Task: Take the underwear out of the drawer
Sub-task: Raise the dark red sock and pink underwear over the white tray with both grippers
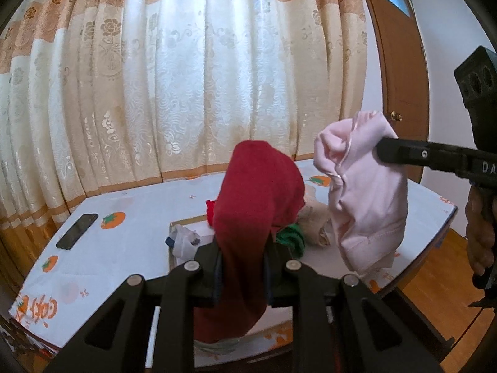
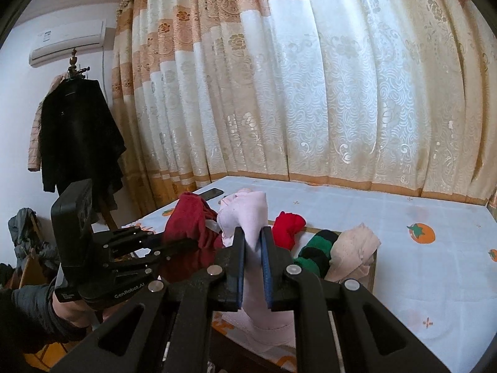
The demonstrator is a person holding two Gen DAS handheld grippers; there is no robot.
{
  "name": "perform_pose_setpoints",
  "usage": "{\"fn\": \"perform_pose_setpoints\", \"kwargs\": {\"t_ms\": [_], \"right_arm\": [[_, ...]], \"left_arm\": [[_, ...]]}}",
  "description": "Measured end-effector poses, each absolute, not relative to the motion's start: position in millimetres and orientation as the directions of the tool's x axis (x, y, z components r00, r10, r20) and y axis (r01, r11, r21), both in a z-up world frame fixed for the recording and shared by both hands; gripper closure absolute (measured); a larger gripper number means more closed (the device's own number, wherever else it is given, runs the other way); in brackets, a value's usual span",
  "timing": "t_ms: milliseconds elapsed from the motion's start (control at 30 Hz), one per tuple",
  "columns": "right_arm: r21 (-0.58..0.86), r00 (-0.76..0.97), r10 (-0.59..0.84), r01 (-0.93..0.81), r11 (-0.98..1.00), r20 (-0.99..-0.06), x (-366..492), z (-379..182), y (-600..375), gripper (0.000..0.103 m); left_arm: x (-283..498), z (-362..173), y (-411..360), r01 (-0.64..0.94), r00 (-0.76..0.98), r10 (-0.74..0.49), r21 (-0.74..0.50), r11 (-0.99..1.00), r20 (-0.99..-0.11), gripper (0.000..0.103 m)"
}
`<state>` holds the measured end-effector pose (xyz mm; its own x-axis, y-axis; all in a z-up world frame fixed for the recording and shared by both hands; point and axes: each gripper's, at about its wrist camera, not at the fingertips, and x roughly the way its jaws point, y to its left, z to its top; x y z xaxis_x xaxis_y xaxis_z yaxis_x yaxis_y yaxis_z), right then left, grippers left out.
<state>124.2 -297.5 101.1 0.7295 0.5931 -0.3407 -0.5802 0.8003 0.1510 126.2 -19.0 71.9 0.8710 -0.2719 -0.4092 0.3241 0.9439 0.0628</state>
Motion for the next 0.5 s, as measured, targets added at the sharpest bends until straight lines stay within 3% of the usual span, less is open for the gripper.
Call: {"fn": "perform_pose_setpoints", "kwargs": {"t_ms": [500], "right_arm": [[0.178, 0.726, 0.567, -0.544, 0.82, -0.39, 193.8, 107.7, -287.7, 0.092]], "left_arm": [[196.4, 67.9, -18.9, 0.297, 0.845, -0.251, 0.024, 0.955, -0.473, 0.085]]}}
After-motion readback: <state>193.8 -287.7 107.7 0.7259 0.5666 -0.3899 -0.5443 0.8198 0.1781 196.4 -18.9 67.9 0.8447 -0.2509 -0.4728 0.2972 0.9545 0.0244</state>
